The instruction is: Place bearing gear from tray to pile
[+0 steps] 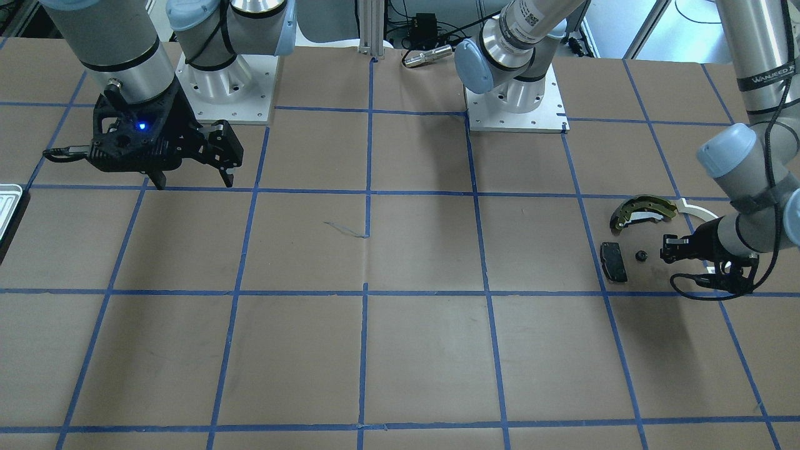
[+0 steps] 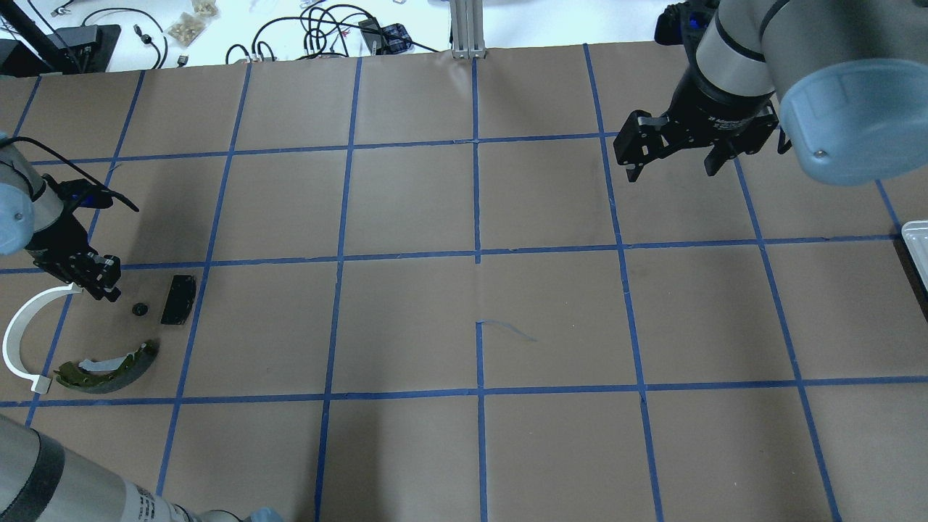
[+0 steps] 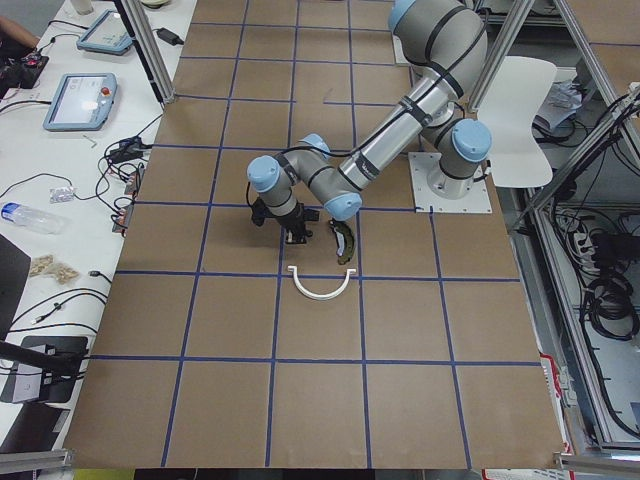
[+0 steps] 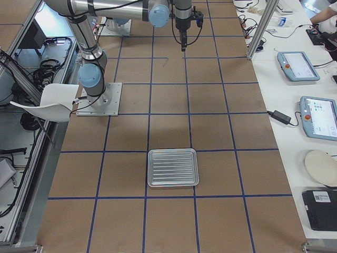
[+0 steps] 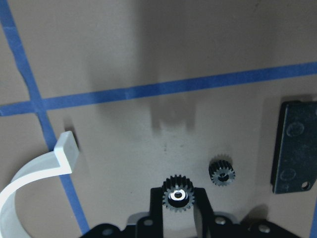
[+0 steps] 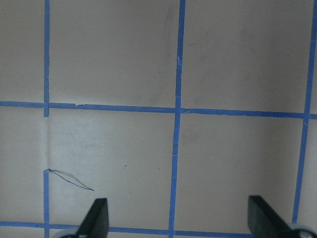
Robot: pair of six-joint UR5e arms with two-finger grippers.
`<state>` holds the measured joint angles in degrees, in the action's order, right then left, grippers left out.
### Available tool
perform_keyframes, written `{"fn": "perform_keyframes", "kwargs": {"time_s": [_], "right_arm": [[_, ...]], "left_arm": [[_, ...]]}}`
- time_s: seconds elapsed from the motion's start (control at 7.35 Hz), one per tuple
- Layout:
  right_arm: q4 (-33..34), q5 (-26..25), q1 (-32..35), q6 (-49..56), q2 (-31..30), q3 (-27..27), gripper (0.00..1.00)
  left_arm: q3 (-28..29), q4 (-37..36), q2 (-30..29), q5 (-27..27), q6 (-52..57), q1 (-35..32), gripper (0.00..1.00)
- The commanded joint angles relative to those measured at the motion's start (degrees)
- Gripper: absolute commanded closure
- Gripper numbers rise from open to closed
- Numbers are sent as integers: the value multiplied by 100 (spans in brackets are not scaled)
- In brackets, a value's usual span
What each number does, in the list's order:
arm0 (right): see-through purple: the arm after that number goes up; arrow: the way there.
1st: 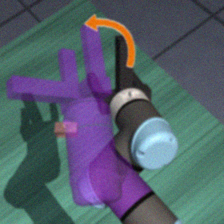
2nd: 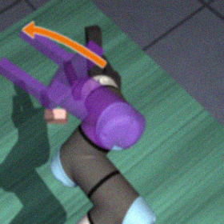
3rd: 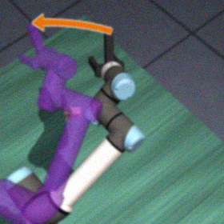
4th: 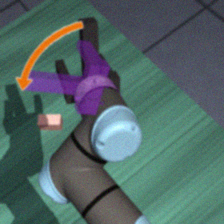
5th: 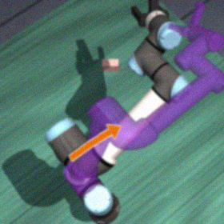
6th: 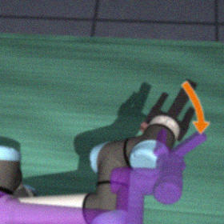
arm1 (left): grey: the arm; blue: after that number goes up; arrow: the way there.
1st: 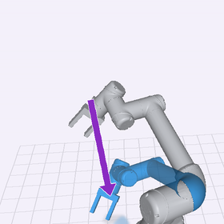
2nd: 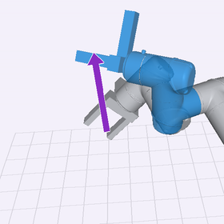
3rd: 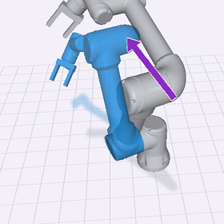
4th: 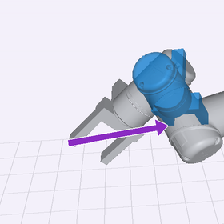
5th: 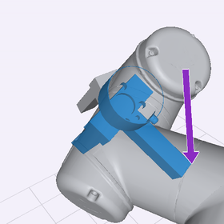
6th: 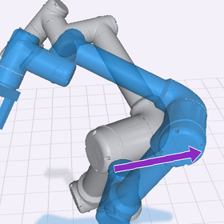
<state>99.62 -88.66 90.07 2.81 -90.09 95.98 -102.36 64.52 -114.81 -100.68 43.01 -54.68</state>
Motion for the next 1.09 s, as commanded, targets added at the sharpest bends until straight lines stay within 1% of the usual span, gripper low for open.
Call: {"fn": "perform_keyframes", "kwargs": {"time_s": [0.0,0.68,0.82,0.95], "right_arm": [[-4,-2,-7,0,0,0,0],[-13,-2,-7,0,0,0,0],[-13,-2,-7,0,0,0,0],[-13,7,-7,0,0,0,0]], "left_arm": [[-344,-483,-6,-13,32,1,100],[-390,-459,20,-22,59,10,100],[-416,-441,37,-22,59,27,86],[-468,-449,64,-39,59,71,57]]}}
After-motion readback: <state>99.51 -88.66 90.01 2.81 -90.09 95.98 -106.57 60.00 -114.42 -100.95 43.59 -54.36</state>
